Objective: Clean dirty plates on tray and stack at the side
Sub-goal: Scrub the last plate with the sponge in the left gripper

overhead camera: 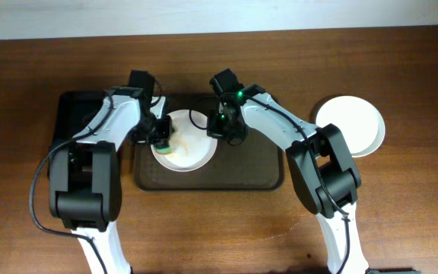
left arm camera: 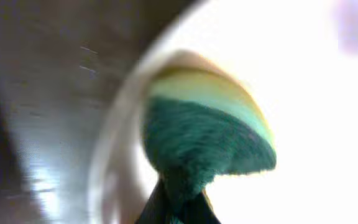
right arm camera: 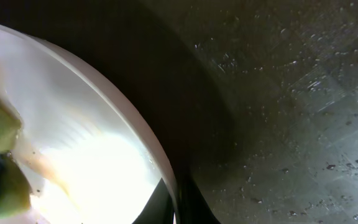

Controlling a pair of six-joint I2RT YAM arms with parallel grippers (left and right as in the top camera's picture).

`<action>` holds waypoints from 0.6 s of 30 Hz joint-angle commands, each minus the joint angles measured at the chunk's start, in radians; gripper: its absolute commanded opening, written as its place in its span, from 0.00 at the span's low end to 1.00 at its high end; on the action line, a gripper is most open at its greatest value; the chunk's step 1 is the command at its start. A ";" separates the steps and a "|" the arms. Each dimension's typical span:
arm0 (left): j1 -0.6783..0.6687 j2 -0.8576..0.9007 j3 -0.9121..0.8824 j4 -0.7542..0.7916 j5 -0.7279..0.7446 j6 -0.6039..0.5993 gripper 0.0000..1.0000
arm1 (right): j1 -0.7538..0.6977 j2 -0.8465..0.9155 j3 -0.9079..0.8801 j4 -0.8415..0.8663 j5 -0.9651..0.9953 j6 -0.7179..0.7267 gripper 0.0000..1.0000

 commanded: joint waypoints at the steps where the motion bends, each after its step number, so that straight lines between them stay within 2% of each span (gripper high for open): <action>1: -0.014 0.062 -0.055 0.040 0.454 0.106 0.00 | -0.011 0.039 -0.017 -0.005 0.059 0.028 0.04; 3: -0.014 0.071 -0.055 0.143 0.441 0.016 0.00 | -0.011 0.039 -0.017 -0.005 0.059 0.027 0.04; 5: -0.014 0.101 -0.055 0.284 0.348 -0.150 0.00 | -0.011 0.039 -0.017 -0.006 0.059 0.027 0.04; 7: 0.001 0.103 -0.049 0.354 0.277 -0.221 0.00 | -0.011 0.039 -0.017 -0.008 0.059 0.027 0.04; 9: 0.021 0.103 -0.028 0.370 0.142 -0.278 0.00 | -0.011 0.039 -0.017 -0.008 0.059 0.027 0.04; 11: 0.025 0.102 0.023 0.307 -0.037 -0.281 0.01 | -0.011 0.039 -0.017 -0.008 0.059 0.027 0.04; 14: 0.016 0.102 0.111 0.067 -0.266 -0.278 0.00 | -0.011 0.039 -0.017 -0.003 0.059 0.027 0.04; 16: -0.001 0.103 0.110 -0.055 -0.276 -0.209 0.00 | -0.011 0.039 -0.017 -0.003 0.059 0.028 0.04; 18: -0.045 0.103 0.110 -0.121 -0.171 -0.026 0.00 | -0.011 0.039 -0.017 0.000 0.059 0.027 0.04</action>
